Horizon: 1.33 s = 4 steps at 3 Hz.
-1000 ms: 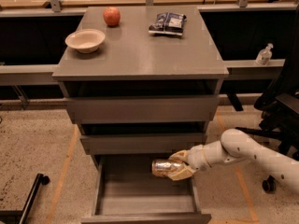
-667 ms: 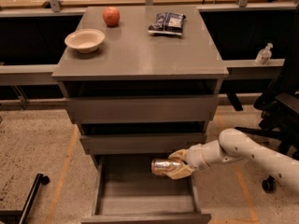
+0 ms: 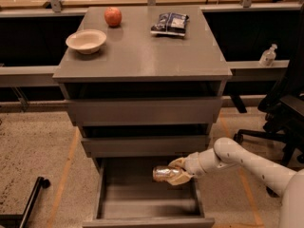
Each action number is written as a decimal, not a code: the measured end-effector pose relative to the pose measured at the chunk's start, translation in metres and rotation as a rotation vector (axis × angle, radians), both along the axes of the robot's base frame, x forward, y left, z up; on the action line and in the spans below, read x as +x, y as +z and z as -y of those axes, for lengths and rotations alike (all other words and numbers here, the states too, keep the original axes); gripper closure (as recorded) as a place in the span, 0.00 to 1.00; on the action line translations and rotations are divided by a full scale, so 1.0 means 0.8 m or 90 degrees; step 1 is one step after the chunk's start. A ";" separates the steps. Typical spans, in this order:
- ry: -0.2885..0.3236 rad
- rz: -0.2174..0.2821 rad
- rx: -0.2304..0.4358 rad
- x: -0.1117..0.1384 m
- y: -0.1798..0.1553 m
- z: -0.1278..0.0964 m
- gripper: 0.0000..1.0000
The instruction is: Place orange can into bottom drawer
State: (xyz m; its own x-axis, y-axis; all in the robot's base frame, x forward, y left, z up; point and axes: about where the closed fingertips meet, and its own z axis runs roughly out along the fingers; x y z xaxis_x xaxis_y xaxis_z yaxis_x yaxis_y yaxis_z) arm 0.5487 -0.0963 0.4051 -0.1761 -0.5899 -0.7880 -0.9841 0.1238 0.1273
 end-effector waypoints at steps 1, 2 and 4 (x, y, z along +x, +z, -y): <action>0.023 -0.038 0.020 0.021 -0.079 -0.005 1.00; 0.015 -0.083 0.053 0.033 -0.143 -0.008 1.00; -0.038 -0.063 0.072 0.043 -0.167 -0.014 1.00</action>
Offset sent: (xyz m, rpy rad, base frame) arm 0.0547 -0.0027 -0.1711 0.1393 0.1905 -0.0203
